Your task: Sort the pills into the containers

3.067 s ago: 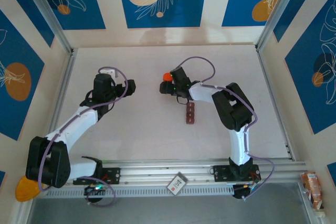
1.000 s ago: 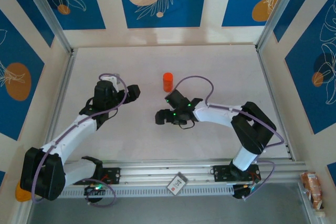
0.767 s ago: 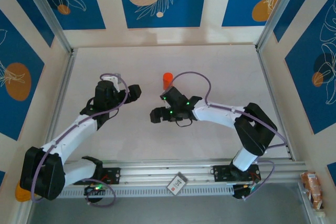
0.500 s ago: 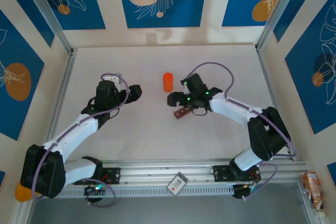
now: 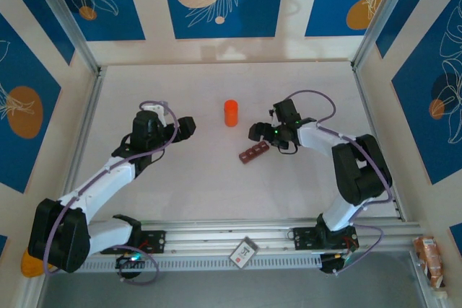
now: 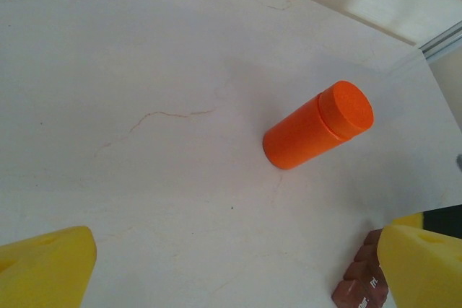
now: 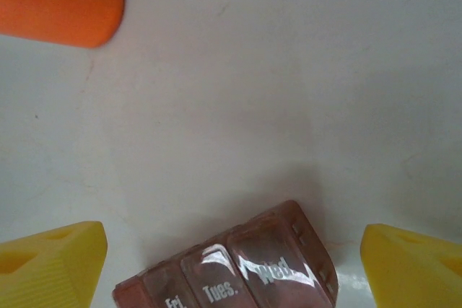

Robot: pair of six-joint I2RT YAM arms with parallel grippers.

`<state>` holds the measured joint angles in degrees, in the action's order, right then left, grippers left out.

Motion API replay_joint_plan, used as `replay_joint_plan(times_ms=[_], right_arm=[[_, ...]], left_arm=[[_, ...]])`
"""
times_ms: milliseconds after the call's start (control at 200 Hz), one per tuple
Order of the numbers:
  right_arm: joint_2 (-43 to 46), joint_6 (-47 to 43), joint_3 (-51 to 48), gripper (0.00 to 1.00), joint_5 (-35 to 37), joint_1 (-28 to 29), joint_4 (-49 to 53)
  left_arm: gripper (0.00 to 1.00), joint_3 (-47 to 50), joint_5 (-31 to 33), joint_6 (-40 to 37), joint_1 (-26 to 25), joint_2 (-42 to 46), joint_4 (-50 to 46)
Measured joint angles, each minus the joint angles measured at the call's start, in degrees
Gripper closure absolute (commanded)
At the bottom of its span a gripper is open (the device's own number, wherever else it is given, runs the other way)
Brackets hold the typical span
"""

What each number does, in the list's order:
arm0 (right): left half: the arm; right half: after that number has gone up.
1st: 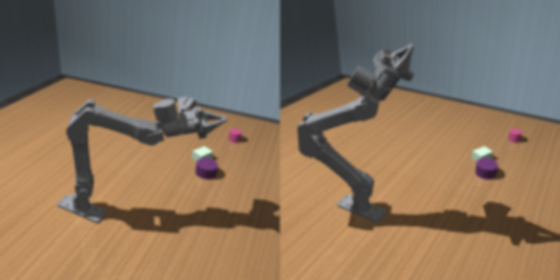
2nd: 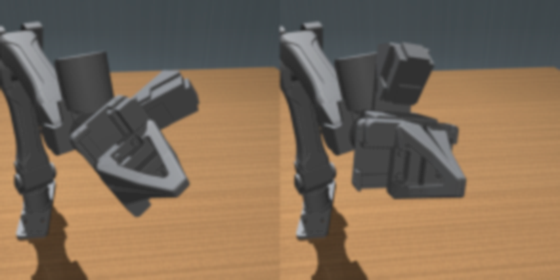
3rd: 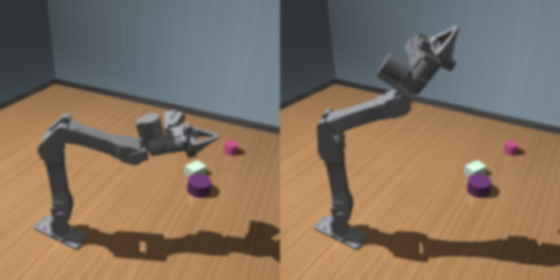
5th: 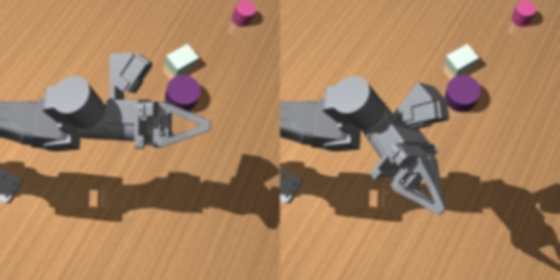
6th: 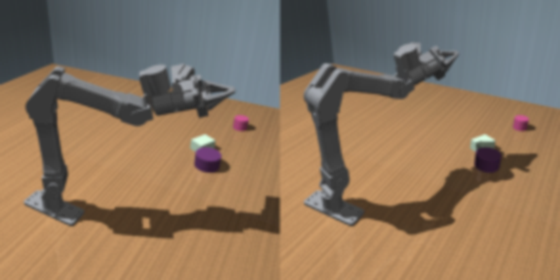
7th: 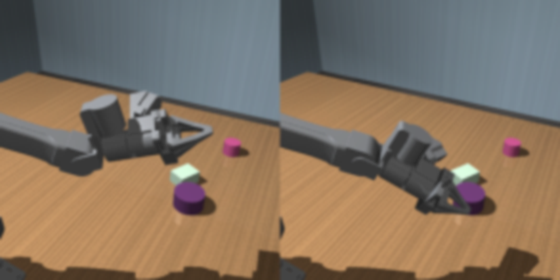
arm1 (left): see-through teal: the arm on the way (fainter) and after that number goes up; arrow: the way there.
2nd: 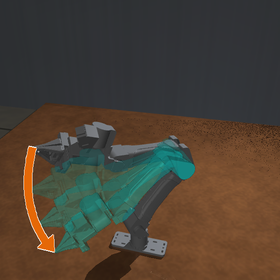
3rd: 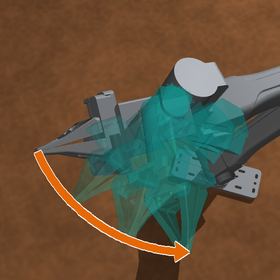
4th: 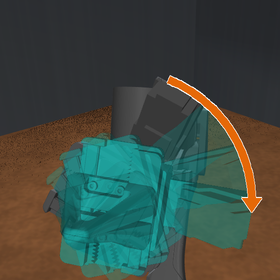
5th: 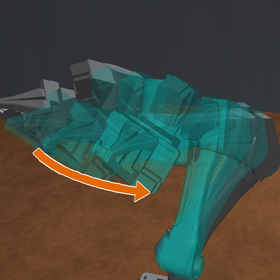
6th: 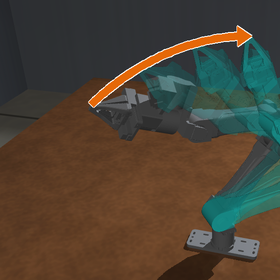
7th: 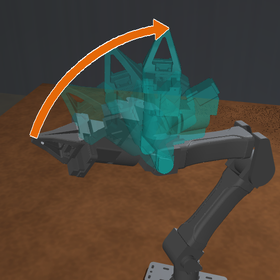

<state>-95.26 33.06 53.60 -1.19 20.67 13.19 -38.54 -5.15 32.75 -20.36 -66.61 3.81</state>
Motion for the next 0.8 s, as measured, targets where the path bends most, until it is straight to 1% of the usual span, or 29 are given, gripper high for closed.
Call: replay_joint_plan(times_ms=[215, 485, 650, 800], right_arm=[[-1.6, 0.31, -0.02, 0.09, -0.85, 1.57, -1.42], [-1.38, 1.57, -0.55, 0.1, -1.03, 6.47, -1.9], [-0.72, 3.52, -1.25, 0.1, -1.03, 11.98, -1.79], [-0.42, 5.31, -1.29, 0.1, -1.03, 19.04, -1.68]], left_arm=[[0.0, 0.0, -0.22, 0.26, -0.09, 0.0, -0.02], [0.0, 0.0, -0.44, 0.42, -0.2, 0.0, 0.0], [0.0, 0.0, -0.46, 0.68, -0.2, 0.0, 0.02], [0.0, 0.0, -0.46, 0.83, -0.2, 0.0, 0.02]])
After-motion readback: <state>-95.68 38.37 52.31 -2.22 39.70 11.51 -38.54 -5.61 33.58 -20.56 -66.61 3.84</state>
